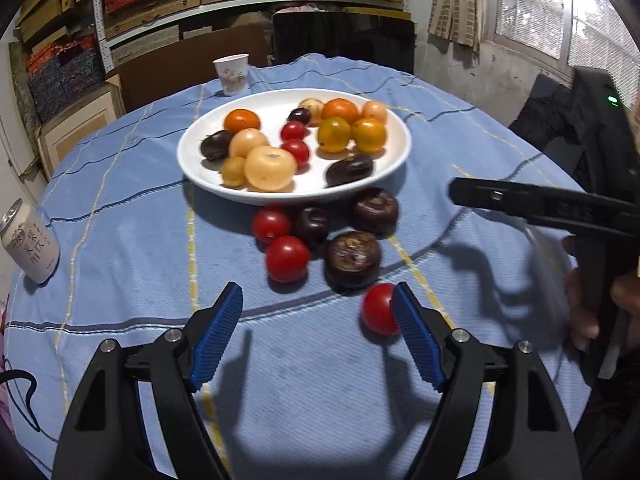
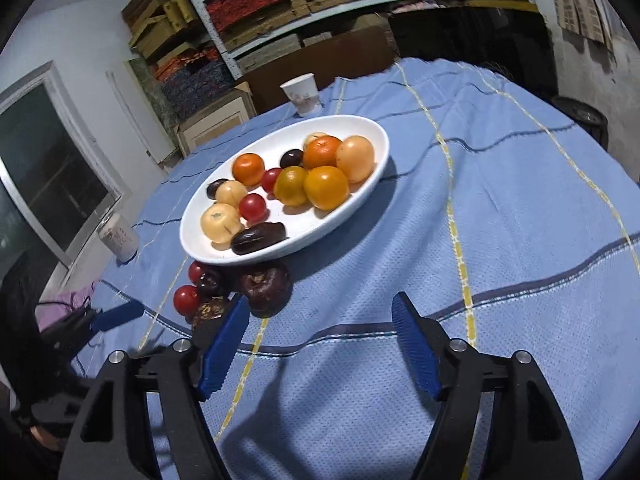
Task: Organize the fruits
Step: 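Grasp a red tomato beside the plate with the left gripper, then grasp a dark wrinkled fruit with the right gripper while the left gripper holds the tomato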
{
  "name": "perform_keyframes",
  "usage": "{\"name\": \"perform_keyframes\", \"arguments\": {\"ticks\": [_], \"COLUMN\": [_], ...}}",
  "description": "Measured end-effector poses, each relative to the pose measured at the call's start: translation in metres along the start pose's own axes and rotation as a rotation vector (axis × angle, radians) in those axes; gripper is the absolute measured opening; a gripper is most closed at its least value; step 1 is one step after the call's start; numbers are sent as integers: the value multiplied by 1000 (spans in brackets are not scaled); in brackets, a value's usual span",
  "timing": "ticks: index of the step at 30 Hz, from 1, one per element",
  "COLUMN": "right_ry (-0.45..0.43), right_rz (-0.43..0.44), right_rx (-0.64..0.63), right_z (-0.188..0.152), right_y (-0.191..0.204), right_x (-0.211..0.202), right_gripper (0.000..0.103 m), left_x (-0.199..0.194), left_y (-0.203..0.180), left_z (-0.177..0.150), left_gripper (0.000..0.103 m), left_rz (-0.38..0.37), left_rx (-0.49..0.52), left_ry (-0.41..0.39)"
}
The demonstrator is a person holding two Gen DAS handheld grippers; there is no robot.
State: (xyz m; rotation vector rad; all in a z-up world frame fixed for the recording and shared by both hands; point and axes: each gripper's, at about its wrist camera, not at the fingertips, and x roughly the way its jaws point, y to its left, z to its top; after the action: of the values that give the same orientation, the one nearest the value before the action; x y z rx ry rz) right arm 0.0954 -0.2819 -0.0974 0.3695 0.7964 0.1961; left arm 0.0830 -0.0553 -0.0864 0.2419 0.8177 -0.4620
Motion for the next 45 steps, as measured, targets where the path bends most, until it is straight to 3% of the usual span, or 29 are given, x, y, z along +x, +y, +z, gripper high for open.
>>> {"name": "perform_keyframes", "arguments": {"ticks": [5,7,13,20,25,31,42,45], "right_ry": [-8,-11,-7,21,84,127,210,219], "right_rz": [0,3,4,-17,-84,-137,-154,-201], "right_rx": [-1,3,9,-16,-132,-247,-198,-251], "right_z": [0,0,0,0,-1,11,26,24], "right_y": [1,0,-2,2,26,61,66,74], "right_x": [0,-1,0,5,19,39,75,80], "right_gripper": [74,74,74,74,74,73,71,70], "left_x": [11,21,25,11,-4,-6,-3,-2], "left_y": [-25,-27,-27,-10,12,16,22,23], "left_z": [-3,-3,-4,-4,-6,-4,-5,-5], "left_gripper": [72,53,29,28,28,28,29,29], "left_rz": [-24,-36,-52,-54,-4,2,-46,-48], "left_rx": [49,45,35,-45,-138,-155,-181,-187], "left_ry": [34,77,90,17,-59,-73,-59,-57]}}
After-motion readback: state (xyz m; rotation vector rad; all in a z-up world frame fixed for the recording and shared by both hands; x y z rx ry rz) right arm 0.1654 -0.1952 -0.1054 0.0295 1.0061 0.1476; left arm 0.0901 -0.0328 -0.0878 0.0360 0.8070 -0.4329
